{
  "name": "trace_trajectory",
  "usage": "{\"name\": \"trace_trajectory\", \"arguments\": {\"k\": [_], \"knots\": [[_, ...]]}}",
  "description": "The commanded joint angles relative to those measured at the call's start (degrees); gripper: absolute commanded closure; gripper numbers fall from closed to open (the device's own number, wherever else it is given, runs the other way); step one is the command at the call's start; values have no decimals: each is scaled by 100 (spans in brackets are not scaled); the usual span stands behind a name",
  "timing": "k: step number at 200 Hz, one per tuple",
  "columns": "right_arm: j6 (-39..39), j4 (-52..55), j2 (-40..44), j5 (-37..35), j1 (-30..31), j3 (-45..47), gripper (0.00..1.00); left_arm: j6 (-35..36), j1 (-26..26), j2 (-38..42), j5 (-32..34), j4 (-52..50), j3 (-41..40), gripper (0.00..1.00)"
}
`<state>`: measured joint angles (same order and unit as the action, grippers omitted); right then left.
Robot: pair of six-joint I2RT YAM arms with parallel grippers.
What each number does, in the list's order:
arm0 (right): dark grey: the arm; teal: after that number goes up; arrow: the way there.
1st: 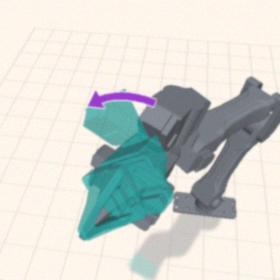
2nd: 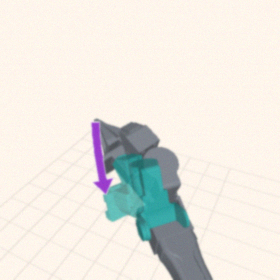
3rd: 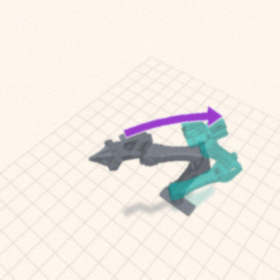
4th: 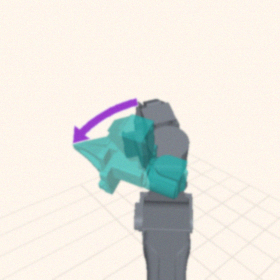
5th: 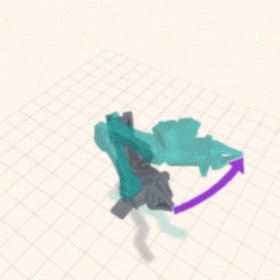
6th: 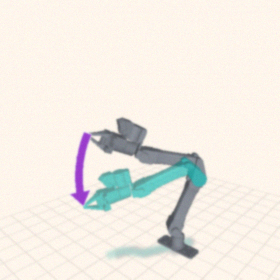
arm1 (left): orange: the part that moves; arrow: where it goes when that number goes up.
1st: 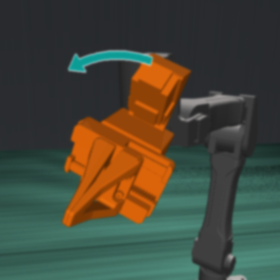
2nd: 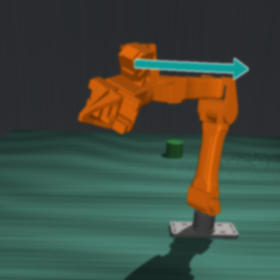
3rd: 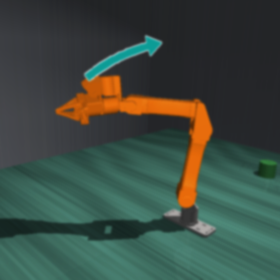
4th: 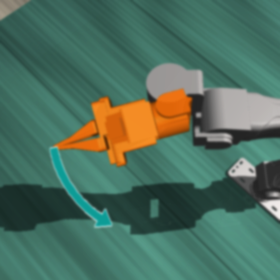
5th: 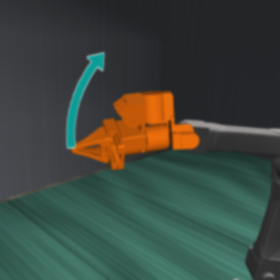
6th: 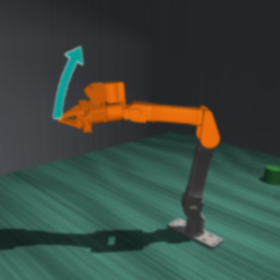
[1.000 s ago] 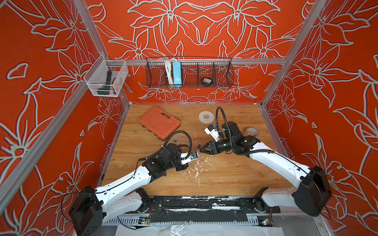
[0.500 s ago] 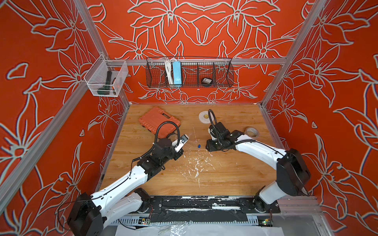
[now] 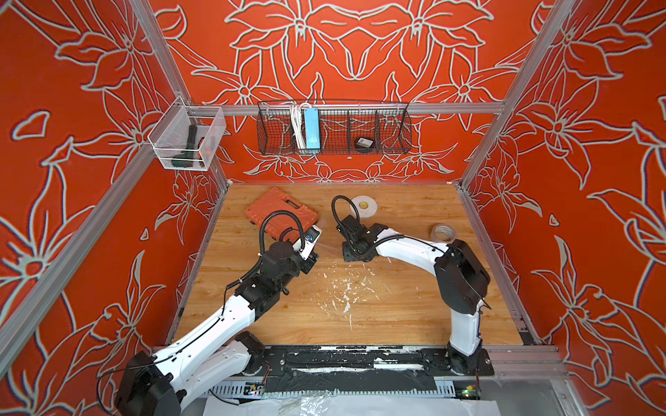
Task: Insert stoppers into test tubes
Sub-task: Pick up the stopper from the center of the board.
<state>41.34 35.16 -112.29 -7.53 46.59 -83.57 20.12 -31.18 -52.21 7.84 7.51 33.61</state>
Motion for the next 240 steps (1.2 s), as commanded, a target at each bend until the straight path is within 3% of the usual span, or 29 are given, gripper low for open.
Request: {"name": "trace_trajectory", "arguments": {"k": [1, 240], "knots": [[273, 393, -241, -415, 52, -249, 52, -78, 31, 105, -50, 216, -99, 100], [199, 595, -1110, -302, 99, -749, 81, -34, 51, 149, -162, 242, -188, 100]]}}
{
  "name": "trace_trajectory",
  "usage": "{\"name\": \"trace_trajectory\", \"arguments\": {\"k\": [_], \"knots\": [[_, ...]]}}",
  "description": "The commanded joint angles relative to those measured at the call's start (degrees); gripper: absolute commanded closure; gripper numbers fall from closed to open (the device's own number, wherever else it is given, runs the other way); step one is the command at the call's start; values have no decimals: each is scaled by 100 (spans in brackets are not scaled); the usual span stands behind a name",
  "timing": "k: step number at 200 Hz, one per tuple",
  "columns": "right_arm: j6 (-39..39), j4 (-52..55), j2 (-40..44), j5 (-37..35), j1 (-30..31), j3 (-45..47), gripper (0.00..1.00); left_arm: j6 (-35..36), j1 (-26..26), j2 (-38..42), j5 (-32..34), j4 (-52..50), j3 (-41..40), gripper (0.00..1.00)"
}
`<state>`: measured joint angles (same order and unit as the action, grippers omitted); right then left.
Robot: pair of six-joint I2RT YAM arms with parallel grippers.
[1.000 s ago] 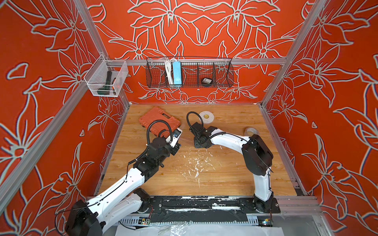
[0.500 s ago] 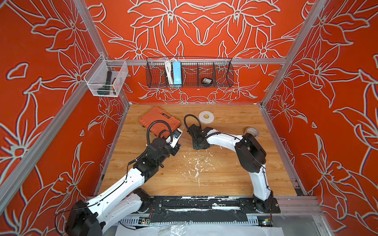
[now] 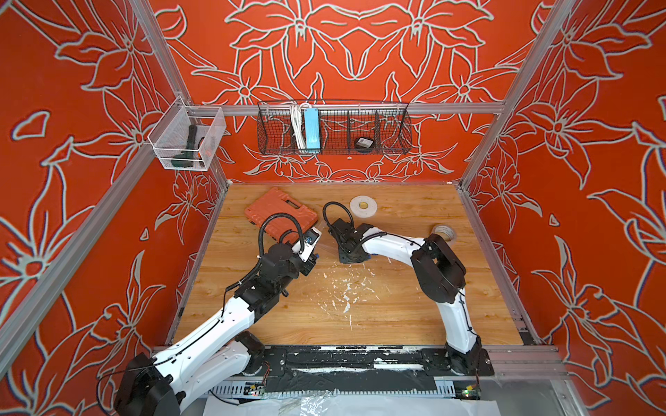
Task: Insert stoppers into test tubes
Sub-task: Pick up the stopper from the center of the board.
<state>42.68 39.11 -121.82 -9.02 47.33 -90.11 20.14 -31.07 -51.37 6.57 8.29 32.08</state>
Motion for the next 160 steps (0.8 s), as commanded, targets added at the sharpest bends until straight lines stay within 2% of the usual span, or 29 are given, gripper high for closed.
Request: {"name": "trace_trajectory", "arguments": {"k": [1, 51, 85, 99, 132, 160], "knots": [[66, 201, -158, -157, 23, -95, 81, -37, 40, 66, -38, 164, -35, 100], [-43, 185, 80, -162, 30, 0, 89, 1, 40, 31, -7, 171, -59, 100], [-573, -6, 989, -250, 18, 507, 98, 97, 40, 5, -39, 147, -77, 100], [-1006, -168, 1515, -177, -19, 906, 98, 218, 40, 47, -219, 88, -87, 100], [-2068, -295, 2866, 624, -267, 1866, 98, 571, 31, 236, -624, 64, -199, 100], [-3095, -116, 4055, 1513, -390, 2426, 98, 1258, -47, 461, -1247, -204, -317, 100]]}}
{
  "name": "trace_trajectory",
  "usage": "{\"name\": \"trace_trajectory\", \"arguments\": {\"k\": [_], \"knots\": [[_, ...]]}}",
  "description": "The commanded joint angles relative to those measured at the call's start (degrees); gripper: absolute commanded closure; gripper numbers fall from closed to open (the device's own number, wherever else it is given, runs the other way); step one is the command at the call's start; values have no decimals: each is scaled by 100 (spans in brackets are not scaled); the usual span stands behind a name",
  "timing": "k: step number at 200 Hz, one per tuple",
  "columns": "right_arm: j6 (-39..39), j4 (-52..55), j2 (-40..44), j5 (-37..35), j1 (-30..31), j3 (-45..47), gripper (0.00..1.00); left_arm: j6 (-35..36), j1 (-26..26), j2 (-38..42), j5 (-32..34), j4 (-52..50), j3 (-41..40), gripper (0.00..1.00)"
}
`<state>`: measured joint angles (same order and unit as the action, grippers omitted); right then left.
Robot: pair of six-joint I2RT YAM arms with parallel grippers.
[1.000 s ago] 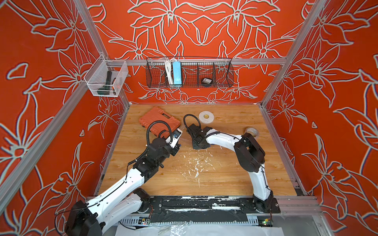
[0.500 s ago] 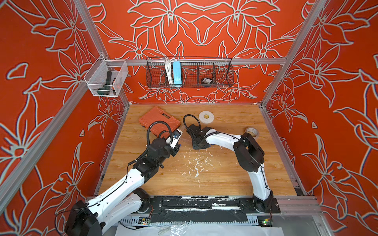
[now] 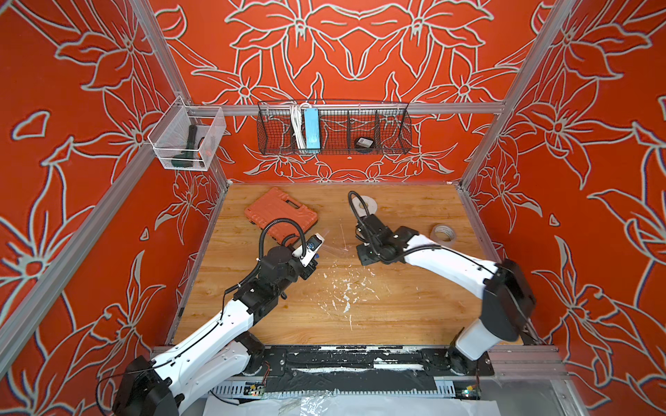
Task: Insert stoppers into test tubes
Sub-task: Pick up the stopper from the center of the board, then insert the stopper into the test tube.
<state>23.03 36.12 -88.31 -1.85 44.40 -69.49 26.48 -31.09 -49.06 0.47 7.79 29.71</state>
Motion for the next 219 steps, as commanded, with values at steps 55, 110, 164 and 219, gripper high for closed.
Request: {"name": "trace_trajectory", "arguments": {"k": [55, 110, 164, 219], "knots": [[-2698, 829, 2478, 1974, -44, 868, 95, 2445, -863, 633, -508, -811, -457, 100], [-3460, 886, 3160, 2980, 21, 1211, 96, 3254, -1425, 645, -64, -601, -763, 100], [-3900, 986, 2599, 3095, 391, 1059, 97, 3690, -1795, 643, 296, -454, -954, 100], [-4105, 1031, 2018, 3169, 640, 769, 99, 3753, -1892, 538, 318, -402, -969, 100]]}}
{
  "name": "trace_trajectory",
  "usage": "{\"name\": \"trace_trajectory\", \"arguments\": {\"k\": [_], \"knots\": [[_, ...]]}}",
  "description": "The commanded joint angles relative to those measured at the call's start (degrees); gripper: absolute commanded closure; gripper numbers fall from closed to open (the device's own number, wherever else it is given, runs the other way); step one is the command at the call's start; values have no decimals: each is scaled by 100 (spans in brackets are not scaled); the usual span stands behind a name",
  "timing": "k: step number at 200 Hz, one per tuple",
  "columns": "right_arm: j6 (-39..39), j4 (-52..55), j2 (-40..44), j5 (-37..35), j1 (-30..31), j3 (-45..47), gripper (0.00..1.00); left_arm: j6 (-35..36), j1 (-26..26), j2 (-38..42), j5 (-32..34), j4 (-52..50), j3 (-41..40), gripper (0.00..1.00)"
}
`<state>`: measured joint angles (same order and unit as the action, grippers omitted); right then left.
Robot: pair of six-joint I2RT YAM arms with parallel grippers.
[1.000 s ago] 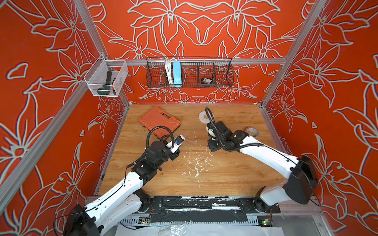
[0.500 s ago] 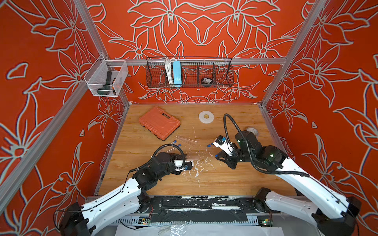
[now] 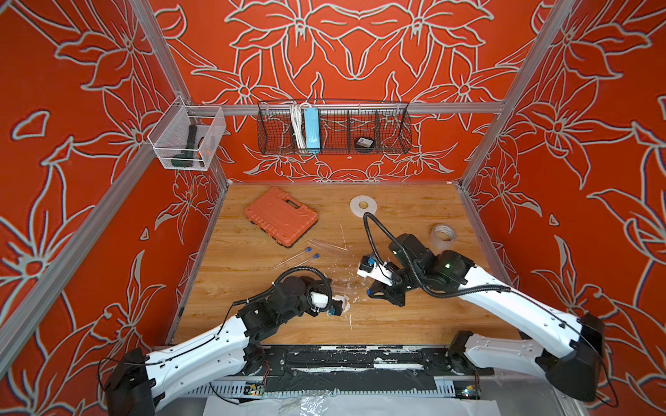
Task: Insert stoppers into test tubes
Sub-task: Insert the stopper into the test tube.
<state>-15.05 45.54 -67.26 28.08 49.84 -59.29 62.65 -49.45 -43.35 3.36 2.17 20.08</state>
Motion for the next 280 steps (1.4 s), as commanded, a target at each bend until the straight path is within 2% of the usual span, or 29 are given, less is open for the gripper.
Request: {"name": "trace_trajectory", "arguments": {"k": [1, 93, 242, 280], "knots": [[-297, 79, -95, 179, 100, -255, 99, 139, -60, -37, 27, 160, -9, 100], [-357, -150, -698, 344, 320, -535, 99, 147, -144, -59, -1, 196, -14, 100], [-219, -238, -1097, -52, 414, -828, 99, 288, -288, 20, -89, 213, -65, 100], [43, -259, -1410, 60, 434, -1155, 94, 542, -507, -50, 100, 187, -81, 100]]}}
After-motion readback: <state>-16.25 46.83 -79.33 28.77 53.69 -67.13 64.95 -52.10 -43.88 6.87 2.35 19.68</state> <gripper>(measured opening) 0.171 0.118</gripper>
